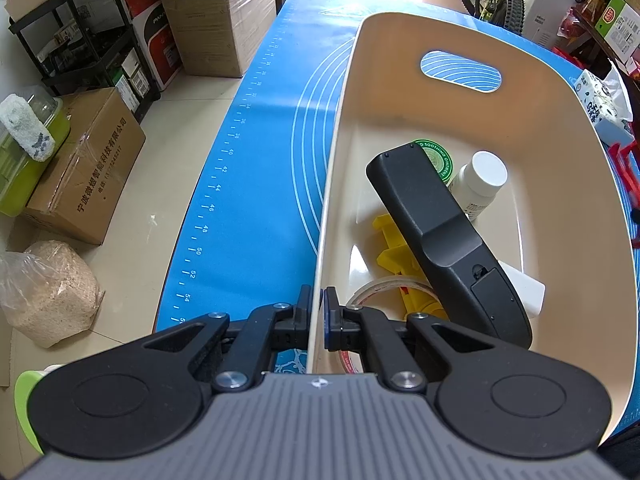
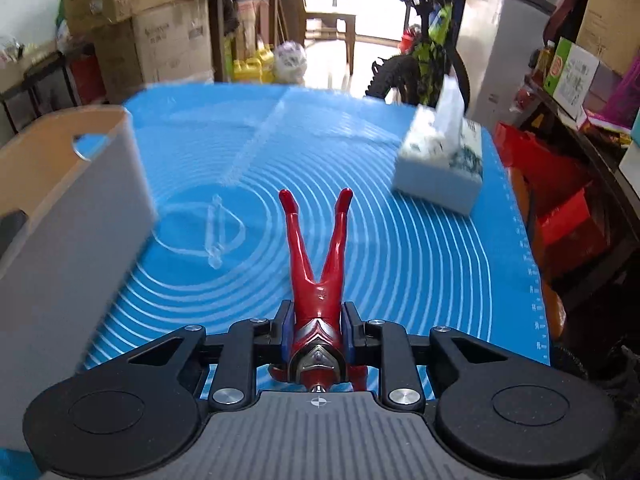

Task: Organize rigid objects
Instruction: 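Carry the red figure toy into the basket and release it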

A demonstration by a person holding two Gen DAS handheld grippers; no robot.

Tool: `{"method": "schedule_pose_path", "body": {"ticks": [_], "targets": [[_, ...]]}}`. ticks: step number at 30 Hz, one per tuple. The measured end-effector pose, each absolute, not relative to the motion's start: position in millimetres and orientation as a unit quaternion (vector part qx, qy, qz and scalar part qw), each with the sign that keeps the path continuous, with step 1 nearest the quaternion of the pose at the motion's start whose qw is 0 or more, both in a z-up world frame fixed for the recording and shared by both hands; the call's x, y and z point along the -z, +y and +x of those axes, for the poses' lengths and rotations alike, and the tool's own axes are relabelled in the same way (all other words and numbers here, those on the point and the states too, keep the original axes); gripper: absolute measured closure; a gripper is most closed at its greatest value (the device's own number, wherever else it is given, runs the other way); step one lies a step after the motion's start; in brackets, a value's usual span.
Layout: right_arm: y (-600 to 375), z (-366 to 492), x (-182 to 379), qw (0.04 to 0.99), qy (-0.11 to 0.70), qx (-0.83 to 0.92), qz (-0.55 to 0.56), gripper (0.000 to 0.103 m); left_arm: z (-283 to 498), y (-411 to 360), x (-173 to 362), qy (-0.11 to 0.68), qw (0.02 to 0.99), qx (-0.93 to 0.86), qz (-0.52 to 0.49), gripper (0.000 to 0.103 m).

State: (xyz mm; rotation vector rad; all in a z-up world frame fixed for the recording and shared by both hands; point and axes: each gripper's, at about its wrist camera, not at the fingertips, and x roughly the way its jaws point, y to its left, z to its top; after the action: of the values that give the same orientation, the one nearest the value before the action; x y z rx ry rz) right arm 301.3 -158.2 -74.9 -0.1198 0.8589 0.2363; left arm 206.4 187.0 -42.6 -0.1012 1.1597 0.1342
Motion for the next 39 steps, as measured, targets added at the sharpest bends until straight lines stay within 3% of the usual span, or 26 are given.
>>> {"method": "schedule_pose_path", "body": {"ticks": [21, 39], "targets": [[-62, 280, -36, 0.917, 0.322, -0.231, -0.050, 0.069, 207, 185, 43, 0.547, 0.833, -0.061, -0.052, 0.098], [67, 253, 15, 0.845, 0.411, -0.325, -0.107, 0.070, 207, 185, 44, 0.546, 0.834, -0.060, -0.054, 0.098]]}}
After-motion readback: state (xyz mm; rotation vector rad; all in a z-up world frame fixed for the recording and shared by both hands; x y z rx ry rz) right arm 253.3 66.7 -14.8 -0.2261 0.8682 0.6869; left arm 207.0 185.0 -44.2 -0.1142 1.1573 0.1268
